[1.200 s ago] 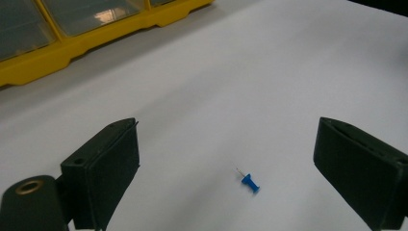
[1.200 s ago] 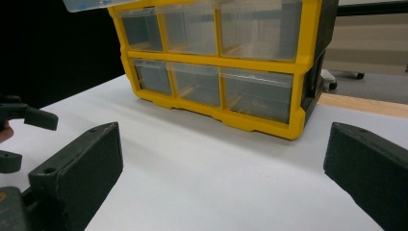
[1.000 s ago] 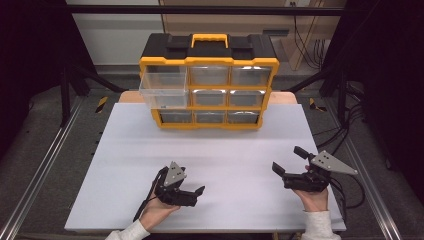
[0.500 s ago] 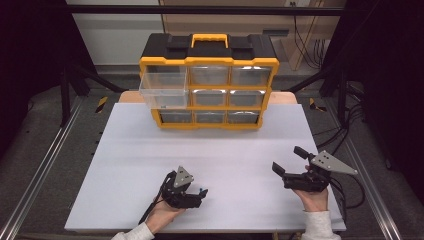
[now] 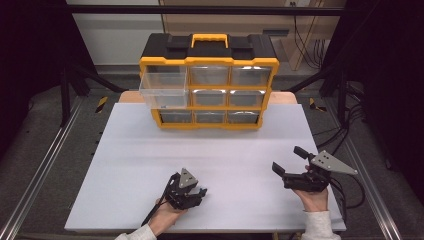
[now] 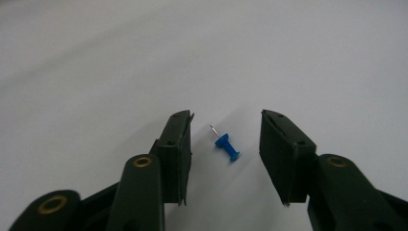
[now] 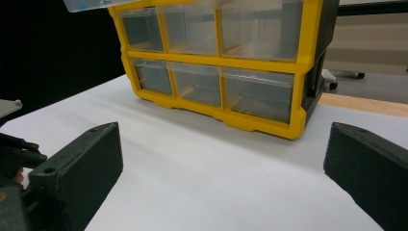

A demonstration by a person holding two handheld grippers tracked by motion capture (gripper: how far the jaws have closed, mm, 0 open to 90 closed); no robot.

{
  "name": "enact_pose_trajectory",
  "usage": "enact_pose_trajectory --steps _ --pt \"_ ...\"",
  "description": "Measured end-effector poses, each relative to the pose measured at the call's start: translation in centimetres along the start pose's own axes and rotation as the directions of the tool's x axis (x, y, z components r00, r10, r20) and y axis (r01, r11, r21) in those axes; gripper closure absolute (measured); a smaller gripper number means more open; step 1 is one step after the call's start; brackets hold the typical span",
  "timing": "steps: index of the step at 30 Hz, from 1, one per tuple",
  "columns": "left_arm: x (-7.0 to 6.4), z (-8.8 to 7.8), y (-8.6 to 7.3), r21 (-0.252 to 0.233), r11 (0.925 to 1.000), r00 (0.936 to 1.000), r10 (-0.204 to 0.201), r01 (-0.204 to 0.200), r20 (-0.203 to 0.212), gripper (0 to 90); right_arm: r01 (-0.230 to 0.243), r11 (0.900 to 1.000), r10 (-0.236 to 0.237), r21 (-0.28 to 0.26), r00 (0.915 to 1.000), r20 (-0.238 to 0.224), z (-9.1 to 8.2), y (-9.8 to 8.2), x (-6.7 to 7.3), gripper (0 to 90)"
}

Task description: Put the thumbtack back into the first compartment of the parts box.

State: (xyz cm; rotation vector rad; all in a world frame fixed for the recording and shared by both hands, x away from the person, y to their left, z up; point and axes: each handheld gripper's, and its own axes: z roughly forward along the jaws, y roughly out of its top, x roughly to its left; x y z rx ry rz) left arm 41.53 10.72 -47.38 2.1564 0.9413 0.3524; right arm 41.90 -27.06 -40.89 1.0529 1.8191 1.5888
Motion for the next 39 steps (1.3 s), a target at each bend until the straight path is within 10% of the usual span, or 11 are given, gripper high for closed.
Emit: enact_pose_trajectory --steps 39 --pt "0.04 0.38 0.18 0.050 0.9987 1.0000 0.004 -0.004 0.006 84.8 -0.003 1.000 0.003 0.004 1.0000 -0.001 0.04 0.04 0.07 0.5"
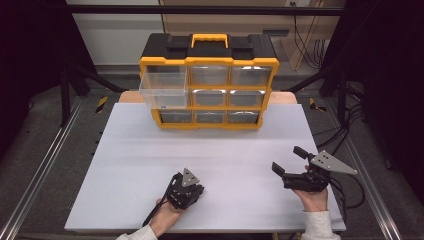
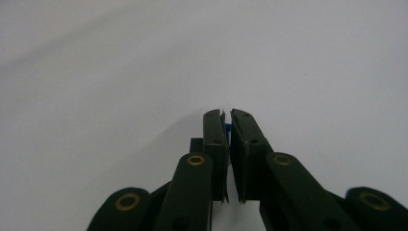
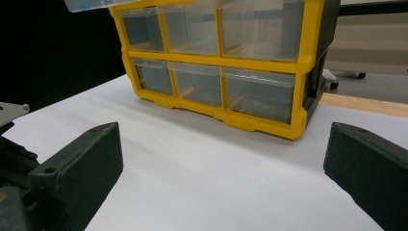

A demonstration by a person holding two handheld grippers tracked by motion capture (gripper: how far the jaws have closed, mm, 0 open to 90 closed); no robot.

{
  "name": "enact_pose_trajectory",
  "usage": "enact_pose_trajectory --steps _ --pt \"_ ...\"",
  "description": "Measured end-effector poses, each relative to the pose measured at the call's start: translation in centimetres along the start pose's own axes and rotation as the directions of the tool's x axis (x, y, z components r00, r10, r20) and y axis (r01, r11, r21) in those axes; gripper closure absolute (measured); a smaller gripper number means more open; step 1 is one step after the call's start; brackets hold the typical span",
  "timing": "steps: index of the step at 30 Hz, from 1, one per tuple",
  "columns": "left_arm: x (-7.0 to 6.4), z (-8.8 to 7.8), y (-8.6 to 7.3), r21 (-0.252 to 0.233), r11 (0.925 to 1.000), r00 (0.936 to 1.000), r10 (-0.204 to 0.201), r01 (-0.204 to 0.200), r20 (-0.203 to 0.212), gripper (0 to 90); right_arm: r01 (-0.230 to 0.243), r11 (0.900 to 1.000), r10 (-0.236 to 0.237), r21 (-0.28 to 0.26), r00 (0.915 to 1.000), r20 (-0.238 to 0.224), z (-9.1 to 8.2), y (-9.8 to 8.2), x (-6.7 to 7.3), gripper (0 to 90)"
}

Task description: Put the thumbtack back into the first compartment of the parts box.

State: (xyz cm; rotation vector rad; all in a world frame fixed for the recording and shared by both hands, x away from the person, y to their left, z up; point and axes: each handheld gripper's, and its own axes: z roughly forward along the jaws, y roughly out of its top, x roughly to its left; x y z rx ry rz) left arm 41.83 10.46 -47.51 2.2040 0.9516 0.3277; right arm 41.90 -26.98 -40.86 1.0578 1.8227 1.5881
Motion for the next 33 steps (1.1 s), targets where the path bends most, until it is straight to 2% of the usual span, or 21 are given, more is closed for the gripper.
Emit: enact_pose_trajectory --steps 7,24,33 --pt "0.1 -0.2 0.1 -0.002 1.0000 1.0000 0.005 -0.005 0.005 85.0 0.001 1.000 -0.001 -0.005 1.0000 -0.002 0.0 0.0 0.0 0.5" --pt "1.2 -2.5 0.8 -0.055 0.9984 0.9999 0.011 -0.010 0.011 85.0 0.000 1.000 0.000 0.002 1.0000 0.000 0.0 0.0 0.0 0.5" --pt "2.0 -3.6 1.1 -0.078 0.9970 1.0000 -0.003 0.003 0.009 85.0 0.004 1.000 -0.004 0.002 1.0000 -0.001 0.1 0.0 0.0 0.5"
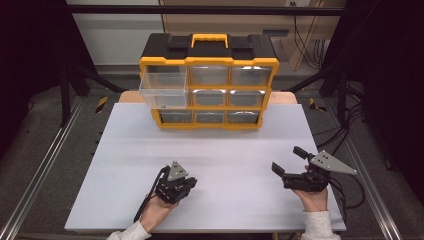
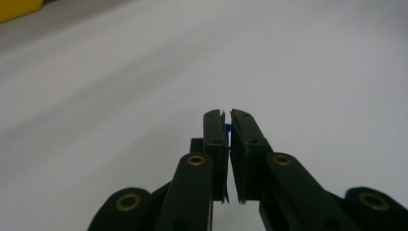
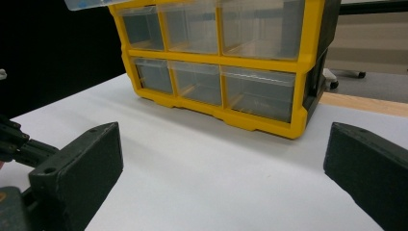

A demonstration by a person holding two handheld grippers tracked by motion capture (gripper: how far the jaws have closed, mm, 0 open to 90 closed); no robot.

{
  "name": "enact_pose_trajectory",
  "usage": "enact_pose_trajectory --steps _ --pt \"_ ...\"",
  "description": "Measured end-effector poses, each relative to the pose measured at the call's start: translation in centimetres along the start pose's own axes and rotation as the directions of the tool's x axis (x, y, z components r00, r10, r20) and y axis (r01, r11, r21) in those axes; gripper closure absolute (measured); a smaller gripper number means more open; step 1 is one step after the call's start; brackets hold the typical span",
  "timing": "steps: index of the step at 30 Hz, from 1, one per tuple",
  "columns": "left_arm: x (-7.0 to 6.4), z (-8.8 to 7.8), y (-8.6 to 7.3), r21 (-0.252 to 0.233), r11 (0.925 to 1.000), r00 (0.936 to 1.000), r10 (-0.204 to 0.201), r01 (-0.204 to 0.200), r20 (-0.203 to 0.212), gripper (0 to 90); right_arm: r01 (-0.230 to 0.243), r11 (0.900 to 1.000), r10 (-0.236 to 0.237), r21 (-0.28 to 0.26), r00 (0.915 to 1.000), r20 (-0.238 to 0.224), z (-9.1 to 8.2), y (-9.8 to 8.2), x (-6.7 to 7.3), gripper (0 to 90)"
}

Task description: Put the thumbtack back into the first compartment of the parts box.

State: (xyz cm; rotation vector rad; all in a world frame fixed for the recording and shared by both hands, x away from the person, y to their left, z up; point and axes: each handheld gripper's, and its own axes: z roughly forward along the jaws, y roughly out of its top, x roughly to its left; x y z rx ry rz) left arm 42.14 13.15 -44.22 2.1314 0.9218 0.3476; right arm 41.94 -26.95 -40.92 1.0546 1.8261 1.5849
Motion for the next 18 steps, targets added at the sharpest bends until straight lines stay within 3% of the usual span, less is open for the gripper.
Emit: enact_pose_trajectory --steps 18 --pt "1.4 -1.8 0.8 -0.035 0.9993 0.9999 -0.011 0.011 -0.001 85.0 -0.002 1.000 0.002 0.001 1.0000 -0.002 0.0 0.0 0.0 0.5"
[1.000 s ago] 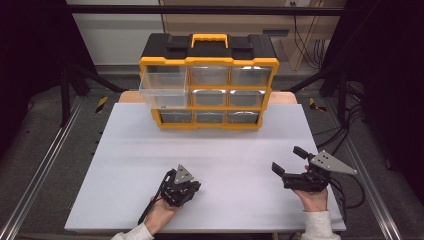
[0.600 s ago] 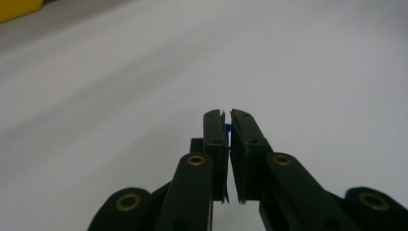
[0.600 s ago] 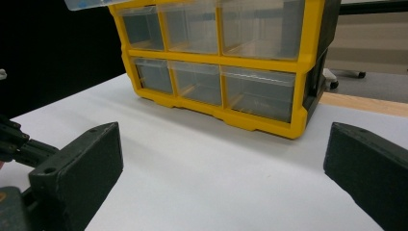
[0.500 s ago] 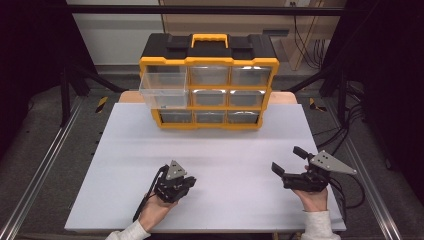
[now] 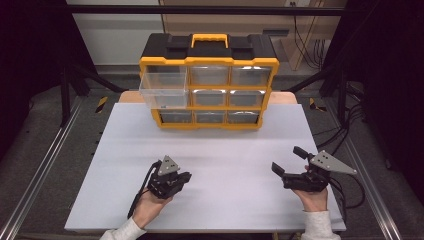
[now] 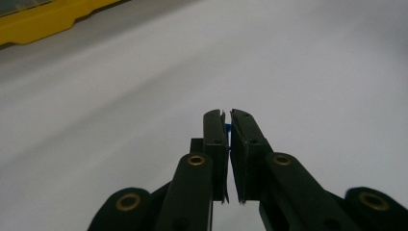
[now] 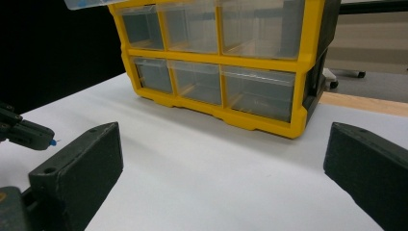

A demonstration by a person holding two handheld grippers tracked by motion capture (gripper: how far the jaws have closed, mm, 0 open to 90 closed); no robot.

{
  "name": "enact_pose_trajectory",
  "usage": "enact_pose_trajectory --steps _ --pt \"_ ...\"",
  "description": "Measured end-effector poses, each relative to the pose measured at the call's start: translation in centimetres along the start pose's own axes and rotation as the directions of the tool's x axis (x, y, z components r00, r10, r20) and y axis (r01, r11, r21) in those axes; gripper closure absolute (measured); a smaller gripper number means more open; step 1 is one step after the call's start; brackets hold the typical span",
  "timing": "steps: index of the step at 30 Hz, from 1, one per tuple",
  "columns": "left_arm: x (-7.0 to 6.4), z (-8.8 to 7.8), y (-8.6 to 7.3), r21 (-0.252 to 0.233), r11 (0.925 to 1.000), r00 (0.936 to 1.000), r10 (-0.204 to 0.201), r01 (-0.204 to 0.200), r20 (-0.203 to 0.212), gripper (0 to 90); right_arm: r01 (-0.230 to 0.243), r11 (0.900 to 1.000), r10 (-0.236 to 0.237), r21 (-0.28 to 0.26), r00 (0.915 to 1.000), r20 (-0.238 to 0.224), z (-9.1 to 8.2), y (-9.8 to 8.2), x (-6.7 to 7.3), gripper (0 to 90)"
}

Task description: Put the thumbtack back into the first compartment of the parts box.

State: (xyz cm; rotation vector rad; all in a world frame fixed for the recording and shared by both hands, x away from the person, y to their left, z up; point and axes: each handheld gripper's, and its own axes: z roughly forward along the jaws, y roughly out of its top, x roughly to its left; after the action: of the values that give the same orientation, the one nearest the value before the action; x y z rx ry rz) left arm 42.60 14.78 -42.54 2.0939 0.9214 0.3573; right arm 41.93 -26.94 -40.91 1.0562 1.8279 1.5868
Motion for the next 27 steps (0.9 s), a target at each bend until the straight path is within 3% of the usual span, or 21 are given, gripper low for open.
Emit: enact_pose_trajectory --steps 27 --pt "1.5 -2.7 1.8 -0.076 0.9971 0.9999 0.004 -0.005 -0.013 84.9 0.015 1.000 -0.015 0.000 0.9999 -0.004 0.0 -0.1 -0.1 0.5"
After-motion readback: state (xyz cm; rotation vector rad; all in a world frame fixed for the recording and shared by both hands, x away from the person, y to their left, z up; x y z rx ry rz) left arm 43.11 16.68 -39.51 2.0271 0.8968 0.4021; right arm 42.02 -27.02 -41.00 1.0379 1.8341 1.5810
